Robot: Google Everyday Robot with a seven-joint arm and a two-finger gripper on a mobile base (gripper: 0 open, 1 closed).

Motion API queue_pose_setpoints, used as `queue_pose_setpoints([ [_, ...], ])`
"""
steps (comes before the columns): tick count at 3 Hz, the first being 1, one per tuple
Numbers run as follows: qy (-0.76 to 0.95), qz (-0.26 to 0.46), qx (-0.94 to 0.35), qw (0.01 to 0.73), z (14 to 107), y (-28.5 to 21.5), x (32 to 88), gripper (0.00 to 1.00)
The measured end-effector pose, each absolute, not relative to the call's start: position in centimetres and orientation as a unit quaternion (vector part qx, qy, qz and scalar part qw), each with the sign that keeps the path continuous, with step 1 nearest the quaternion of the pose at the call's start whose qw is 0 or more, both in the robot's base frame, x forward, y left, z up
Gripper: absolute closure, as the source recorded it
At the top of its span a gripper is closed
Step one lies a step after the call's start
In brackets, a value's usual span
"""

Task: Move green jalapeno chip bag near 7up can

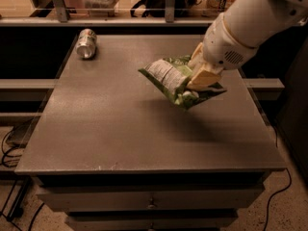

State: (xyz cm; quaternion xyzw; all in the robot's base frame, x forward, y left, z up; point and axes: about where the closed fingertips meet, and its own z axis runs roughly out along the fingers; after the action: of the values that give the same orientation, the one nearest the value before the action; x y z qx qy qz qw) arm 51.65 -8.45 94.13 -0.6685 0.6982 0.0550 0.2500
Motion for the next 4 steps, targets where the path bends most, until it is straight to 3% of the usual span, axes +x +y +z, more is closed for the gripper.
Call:
queue_pose_setpoints([
  [2,0.674,0.018,-0.688,0.268,96.5,-2.3,58.9,1.00],
  [4,0.683,0.020,-0.680,0.266,95.9,-1.7,58.9,1.00],
])
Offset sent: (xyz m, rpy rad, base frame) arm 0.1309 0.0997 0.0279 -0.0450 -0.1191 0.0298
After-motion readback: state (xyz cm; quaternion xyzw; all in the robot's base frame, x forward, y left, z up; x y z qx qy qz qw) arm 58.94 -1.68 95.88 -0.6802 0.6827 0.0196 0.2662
